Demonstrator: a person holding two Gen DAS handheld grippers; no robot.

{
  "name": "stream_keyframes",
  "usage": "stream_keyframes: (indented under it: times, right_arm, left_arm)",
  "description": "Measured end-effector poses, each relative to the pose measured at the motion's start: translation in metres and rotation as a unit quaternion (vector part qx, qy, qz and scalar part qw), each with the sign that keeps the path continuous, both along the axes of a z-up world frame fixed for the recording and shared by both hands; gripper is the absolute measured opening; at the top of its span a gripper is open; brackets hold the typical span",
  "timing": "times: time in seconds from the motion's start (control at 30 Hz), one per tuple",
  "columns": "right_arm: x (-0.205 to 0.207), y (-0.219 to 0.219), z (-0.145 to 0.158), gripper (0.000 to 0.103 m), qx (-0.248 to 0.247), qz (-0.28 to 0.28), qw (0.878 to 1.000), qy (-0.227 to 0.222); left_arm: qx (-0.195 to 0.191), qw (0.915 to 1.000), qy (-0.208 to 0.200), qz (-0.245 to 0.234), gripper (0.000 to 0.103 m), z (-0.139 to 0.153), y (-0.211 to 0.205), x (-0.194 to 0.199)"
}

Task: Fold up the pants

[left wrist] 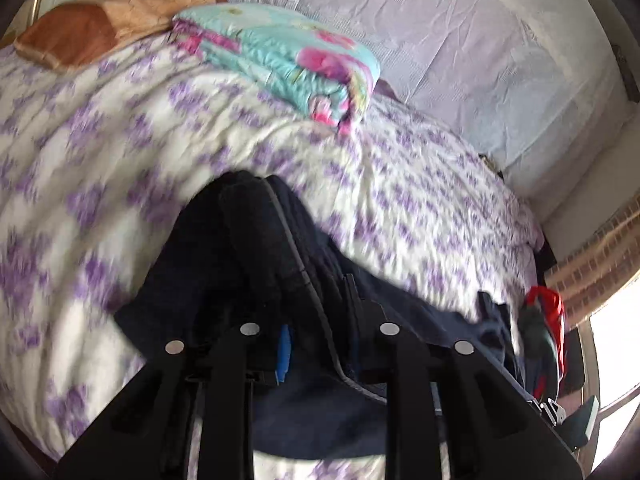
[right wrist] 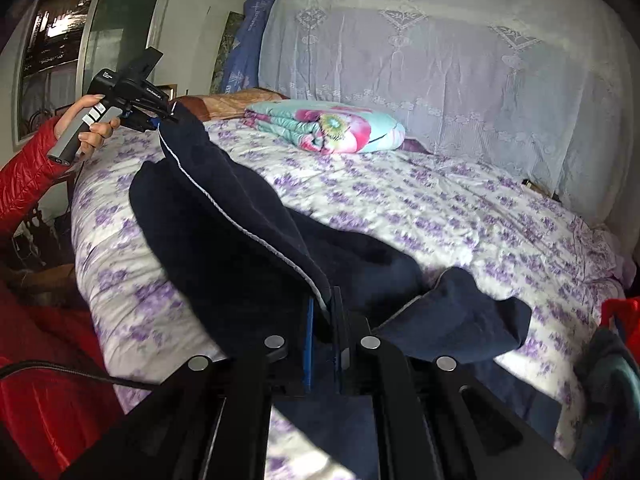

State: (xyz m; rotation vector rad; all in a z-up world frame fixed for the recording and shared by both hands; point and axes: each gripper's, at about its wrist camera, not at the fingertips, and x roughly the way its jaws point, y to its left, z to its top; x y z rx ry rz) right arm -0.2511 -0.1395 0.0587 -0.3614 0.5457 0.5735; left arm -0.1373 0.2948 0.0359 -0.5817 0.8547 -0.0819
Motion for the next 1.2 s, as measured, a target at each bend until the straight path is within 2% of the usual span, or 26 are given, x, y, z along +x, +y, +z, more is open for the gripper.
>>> stream_keyframes:
  times: [0.13, 0.2, 0.27, 0.33, 0.4, 0.47, 0.5, 0.57, 0.6, 0.63, 0.7, 0.73, 0.77, 0.8, 0.83, 0.87, 0.93, 0.97, 1.07, 1.2]
  right_arm:
    - [-0.019, 0.007, -0.042, 0.008, -0.006, 0.001, 0.999, 0.038]
    - [-0.016, 0.006, -0.055, 0.009, 0.008, -0.004, 0.998, 0.056]
    - [-0.014, 0.005, -0.056, 0.009, 0.019, -0.006, 0.998, 0.063]
    - [-0.016, 0.007, -0.055, 0.009, 0.017, -0.006, 0.998, 0.065]
    - [-0.017, 0.008, -0.055, 0.009, 0.009, -0.005, 0.998, 0.064]
    - [-0.015, 0.008, -0.059, 0.014, 0.004, -0.002, 0.997, 0.08]
    - [-0.015, 0.007, -0.061, 0.016, 0.002, -0.002, 0.996, 0.084]
    - [-0.019, 0.006, -0.061, 0.022, 0.005, -0.001, 0.997, 0.081]
    - [-0.019, 0.004, -0.059, 0.025, 0.009, 0.001, 0.996, 0.086]
    - [-0.018, 0.001, -0.056, 0.027, 0.018, 0.002, 0.995, 0.094]
    - [-0.016, -0.009, -0.044, 0.041, 0.043, -0.003, 0.993, 0.11]
    - [-0.016, -0.015, -0.035, 0.044, 0.058, -0.008, 0.993, 0.107]
    - [-0.017, -0.022, -0.025, 0.051, 0.074, -0.015, 0.993, 0.096]
    - [-0.017, -0.031, -0.011, 0.061, 0.093, -0.027, 0.992, 0.079]
    - [-0.014, -0.04, 0.0, 0.064, 0.109, -0.041, 0.991, 0.062]
    - [-0.01, -0.047, 0.009, 0.068, 0.122, -0.063, 0.99, 0.046]
    - [0.009, -0.057, 0.021, 0.069, 0.129, -0.12, 0.984, 0.025]
    - [0.023, -0.059, 0.024, 0.069, 0.121, -0.151, 0.981, 0.018]
    - [0.074, -0.053, 0.02, 0.069, 0.109, -0.205, 0.972, 0.044]
    - [0.157, -0.03, -0.003, 0.068, 0.084, -0.241, 0.961, 0.108]
  left_arm:
    - [-0.039, 0.999, 0.018, 0.012, 0.024, -0.055, 0.019, -0.028]
    - [-0.115, 0.9932, 0.003, 0.02, 0.024, -0.086, 0.036, -0.035]
    - [-0.18, 0.9829, -0.026, 0.029, 0.024, -0.096, 0.048, -0.046]
    - [-0.179, 0.9829, -0.029, 0.031, 0.025, -0.09, 0.049, -0.053]
    - [-0.146, 0.9879, -0.022, 0.047, 0.032, -0.079, 0.047, -0.06]
    - [-0.08, 0.9925, -0.014, 0.091, 0.059, -0.062, 0.047, -0.073]
    - [-0.057, 0.9917, -0.016, 0.114, 0.065, -0.056, 0.048, -0.08]
    - [-0.012, 0.9862, -0.031, 0.162, 0.068, -0.04, 0.049, -0.098]
    - [0.0, 0.9848, -0.044, 0.168, 0.068, -0.031, 0.046, -0.104]
    - [0.002, 0.9859, -0.054, 0.158, 0.068, -0.023, 0.041, -0.106]
    - [0.005, 0.9912, -0.071, 0.111, 0.069, -0.009, 0.021, -0.101]
    - [0.014, 0.9934, -0.077, 0.083, 0.073, -0.004, 0.007, -0.093]
    - [0.027, 0.9948, -0.082, 0.053, 0.082, -0.002, -0.007, -0.086]
    - [0.049, 0.9948, -0.087, 0.019, 0.087, -0.003, -0.025, -0.074]
    - [0.074, 0.9933, -0.088, -0.008, 0.091, -0.007, -0.04, -0.064]
    - [0.099, 0.9914, -0.081, -0.027, 0.092, -0.016, -0.054, -0.049]
    - [0.144, 0.9882, -0.036, -0.036, 0.092, -0.049, -0.07, -0.023]
    - [0.163, 0.9858, -0.027, -0.028, 0.097, -0.067, -0.075, -0.014]
    - [0.229, 0.9718, -0.05, -0.029, 0.098, -0.062, -0.096, -0.018]
    - [0.241, 0.9689, -0.048, -0.031, 0.098, -0.066, -0.097, -0.022]
